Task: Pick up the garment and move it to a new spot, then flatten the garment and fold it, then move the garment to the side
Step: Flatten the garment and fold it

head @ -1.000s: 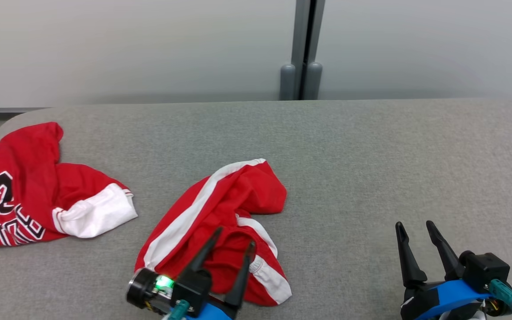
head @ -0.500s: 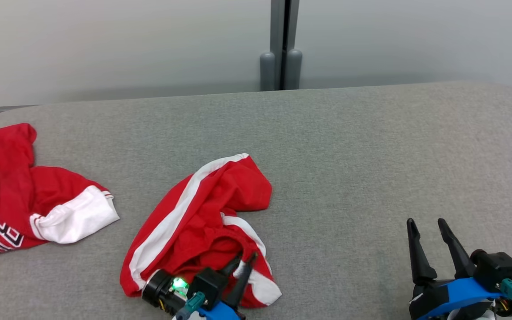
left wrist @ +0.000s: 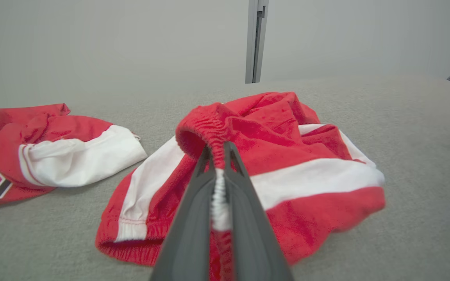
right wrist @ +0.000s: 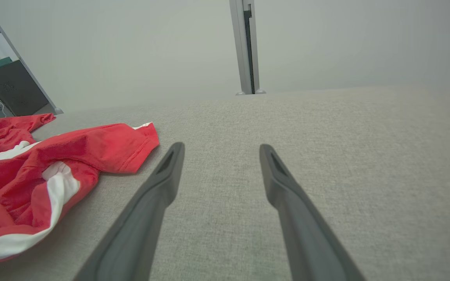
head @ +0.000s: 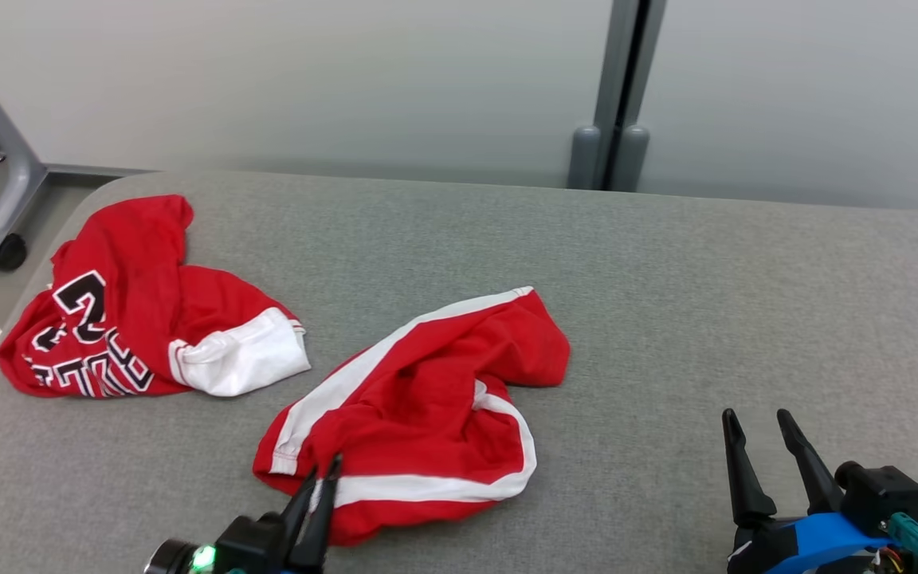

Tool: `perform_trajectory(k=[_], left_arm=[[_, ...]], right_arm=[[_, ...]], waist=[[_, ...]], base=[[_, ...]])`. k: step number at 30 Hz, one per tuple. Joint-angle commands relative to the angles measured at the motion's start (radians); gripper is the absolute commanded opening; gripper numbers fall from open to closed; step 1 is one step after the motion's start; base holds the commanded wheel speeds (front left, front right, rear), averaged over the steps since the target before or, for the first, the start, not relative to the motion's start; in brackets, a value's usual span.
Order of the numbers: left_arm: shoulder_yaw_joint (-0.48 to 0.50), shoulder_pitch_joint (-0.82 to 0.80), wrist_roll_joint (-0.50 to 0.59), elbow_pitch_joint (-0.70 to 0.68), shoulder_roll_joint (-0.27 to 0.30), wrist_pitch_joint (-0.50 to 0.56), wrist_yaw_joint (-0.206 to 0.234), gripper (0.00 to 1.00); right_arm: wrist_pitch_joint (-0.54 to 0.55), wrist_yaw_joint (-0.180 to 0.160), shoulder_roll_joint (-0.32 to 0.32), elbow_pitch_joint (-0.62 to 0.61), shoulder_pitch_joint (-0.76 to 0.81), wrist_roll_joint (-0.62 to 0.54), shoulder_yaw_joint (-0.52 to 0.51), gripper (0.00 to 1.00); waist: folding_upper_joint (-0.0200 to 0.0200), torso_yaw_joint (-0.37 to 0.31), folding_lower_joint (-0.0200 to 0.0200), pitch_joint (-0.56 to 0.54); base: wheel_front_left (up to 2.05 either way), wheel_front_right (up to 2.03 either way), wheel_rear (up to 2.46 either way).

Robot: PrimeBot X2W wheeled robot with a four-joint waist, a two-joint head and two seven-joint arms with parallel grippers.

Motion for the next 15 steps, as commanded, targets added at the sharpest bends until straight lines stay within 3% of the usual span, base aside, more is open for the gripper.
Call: perform_trajectory(k=[1,7,8,9,10,15], left_arm=[[0.018,0.025,-0.008,-0.011,0.006,-0.003,0.008,0.00],[0.071,0.143,-0.039,0.018,0.007,-0.003,0.004,0.00],[0.077,0.152,-0.043,0.029,0.004,-0.003,0.001,0.29],[0.080,0.159,-0.044,0.039,0.000,-0.003,0.000,0.88],[0.084,0.161,-0.042,0.046,-0.003,-0.003,0.001,1.00],[0.156,0.146,-0.022,-0.077,-0.034,-0.003,-0.003,1.00]], right_arm=[[-0.004,0.000,0.002,0.007,0.007,0.004,0.000,1.00],[-0.004,0.000,0.004,0.023,0.010,0.005,0.007,1.00],[-0.004,0.000,0.005,0.026,0.011,0.006,0.008,1.00],[-0.004,0.000,0.005,0.028,0.011,0.006,0.008,1.00],[-0.004,0.000,0.005,0.030,0.011,0.005,0.008,1.00],[-0.004,0.000,0.005,0.039,0.016,0.005,0.000,1.00]], waist=[[0.0001,0.014,0.0000,0.006],[0.0001,0.043,0.0000,0.008],[0.0001,0.045,0.0000,0.007],[0.0001,0.047,0.0000,0.007],[0.0001,0.049,0.0000,0.006],[0.0001,0.058,0.0000,-0.008]], base=[[0.00,0.00,0.00],[0.00,0.00,0.00],[0.00,0.00,0.00],[0.00,0.00,0.00],[0.00,0.00,0.00],[0.00,0.00,0.00]])
